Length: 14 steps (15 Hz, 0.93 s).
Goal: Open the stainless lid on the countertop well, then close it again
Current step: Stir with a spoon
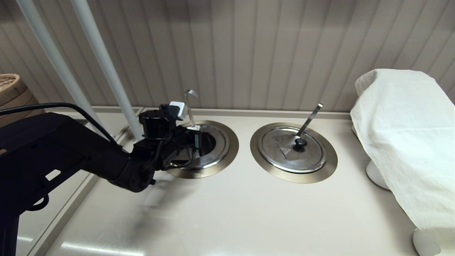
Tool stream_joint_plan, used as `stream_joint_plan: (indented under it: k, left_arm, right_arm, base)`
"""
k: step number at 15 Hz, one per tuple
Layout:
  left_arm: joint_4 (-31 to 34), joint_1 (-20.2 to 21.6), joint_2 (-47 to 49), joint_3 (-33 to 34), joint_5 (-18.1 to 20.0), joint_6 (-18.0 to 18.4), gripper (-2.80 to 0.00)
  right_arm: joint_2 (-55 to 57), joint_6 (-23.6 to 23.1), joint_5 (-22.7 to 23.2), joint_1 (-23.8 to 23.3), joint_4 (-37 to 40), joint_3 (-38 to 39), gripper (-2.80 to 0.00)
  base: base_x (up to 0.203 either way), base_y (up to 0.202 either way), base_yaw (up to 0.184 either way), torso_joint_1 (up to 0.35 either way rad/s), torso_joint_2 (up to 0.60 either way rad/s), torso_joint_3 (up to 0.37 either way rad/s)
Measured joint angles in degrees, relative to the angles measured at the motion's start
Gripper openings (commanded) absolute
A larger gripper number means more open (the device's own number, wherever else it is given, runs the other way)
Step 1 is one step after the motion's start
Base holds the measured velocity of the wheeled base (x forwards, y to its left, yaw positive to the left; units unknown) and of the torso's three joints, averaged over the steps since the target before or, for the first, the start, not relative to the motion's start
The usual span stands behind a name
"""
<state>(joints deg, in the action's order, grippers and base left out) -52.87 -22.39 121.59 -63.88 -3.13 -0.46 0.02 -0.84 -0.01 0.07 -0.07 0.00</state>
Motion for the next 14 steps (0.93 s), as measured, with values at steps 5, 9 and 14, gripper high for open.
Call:
stream_joint_plan:
  k: [5, 9, 14]
  left_arm:
    - [-0.8, 0.4, 3.7, -6.7, -5.4, -0.2, -2.8]
    - [-0.8, 0.2, 6.2, -10.9, -5.8, -0.8, -2.8]
    - [-0.6, -1.0, 10.8, -18.6, -6.1, -2.1, -2.8]
  right_arm:
    - [0.0, 0.0, 0.0, 0.0, 0.0, 0.0, -2.8]
    - [0.0, 0.0, 0.0, 0.0, 0.0, 0.0, -2.8]
    - [0.0, 0.0, 0.0, 0.0, 0.0, 0.0, -2.8]
  base:
    - [0.0, 0.0, 0.0, 0.0, 0.0, 0.0]
    - [0.0, 0.0, 0.0, 0.0, 0.0, 0.0]
    - [0.0, 0.0, 0.0, 0.0, 0.0, 0.0]
